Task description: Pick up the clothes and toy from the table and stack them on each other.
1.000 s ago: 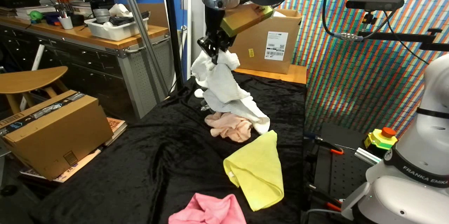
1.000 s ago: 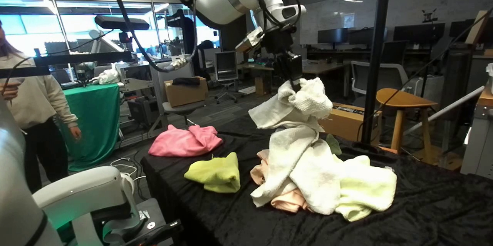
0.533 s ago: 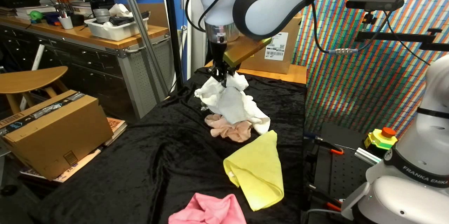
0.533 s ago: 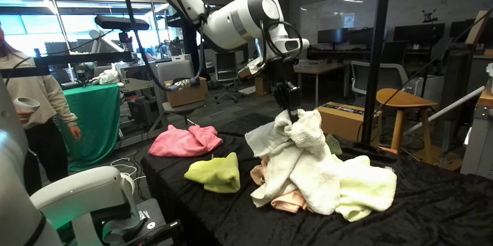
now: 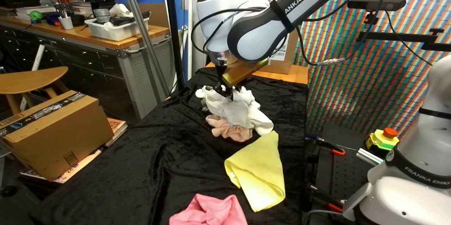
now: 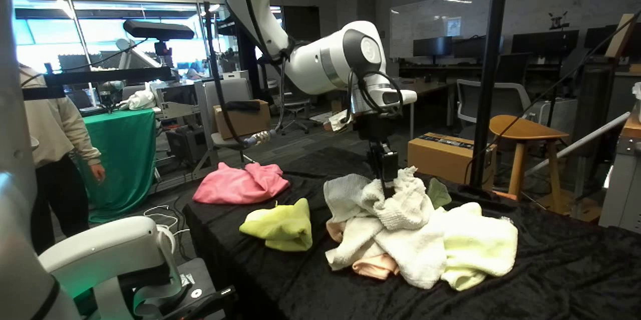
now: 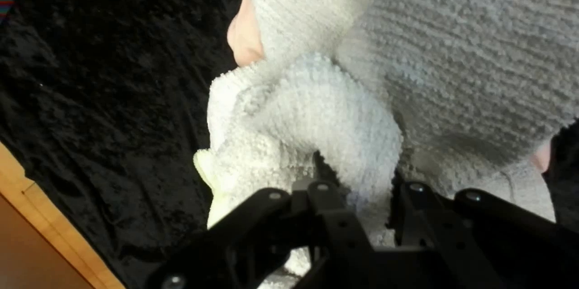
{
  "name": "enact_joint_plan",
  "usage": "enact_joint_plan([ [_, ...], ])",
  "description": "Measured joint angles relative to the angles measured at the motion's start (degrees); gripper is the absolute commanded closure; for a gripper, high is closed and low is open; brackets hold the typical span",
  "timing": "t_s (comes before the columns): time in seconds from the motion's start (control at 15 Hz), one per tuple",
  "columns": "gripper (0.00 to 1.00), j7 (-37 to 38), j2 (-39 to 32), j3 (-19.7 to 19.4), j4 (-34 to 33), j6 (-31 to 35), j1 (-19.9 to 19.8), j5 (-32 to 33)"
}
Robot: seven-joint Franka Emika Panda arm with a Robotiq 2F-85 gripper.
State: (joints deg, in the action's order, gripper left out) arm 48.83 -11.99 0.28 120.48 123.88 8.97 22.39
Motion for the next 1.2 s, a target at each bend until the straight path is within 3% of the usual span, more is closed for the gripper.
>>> enact_joint_plan([
  [0.2, 0.87, 1.18, -0.01, -0.64, 0.0, -0.05, -0.11, 0.0],
  [0.27, 0.72, 1.48, -0.01, -0.67, 0.01, -0.05, -0.12, 0.0],
  [0.33, 0.49, 1.69, -0.01, -0.67, 0.0, -0.05, -0.12, -0.04],
  [0.47, 0.45, 1.71, 0.13, -0.67, 0.0, -0.05, -0.12, -0.34],
  [0.87, 0.02, 1.6, 3.69, -0.65, 0.67, -1.32, -0.16, -0.54],
  [1.2, 0.0, 0.56, 11.09, -0.22, 2.99, -2.99, -0.81, -1.59],
])
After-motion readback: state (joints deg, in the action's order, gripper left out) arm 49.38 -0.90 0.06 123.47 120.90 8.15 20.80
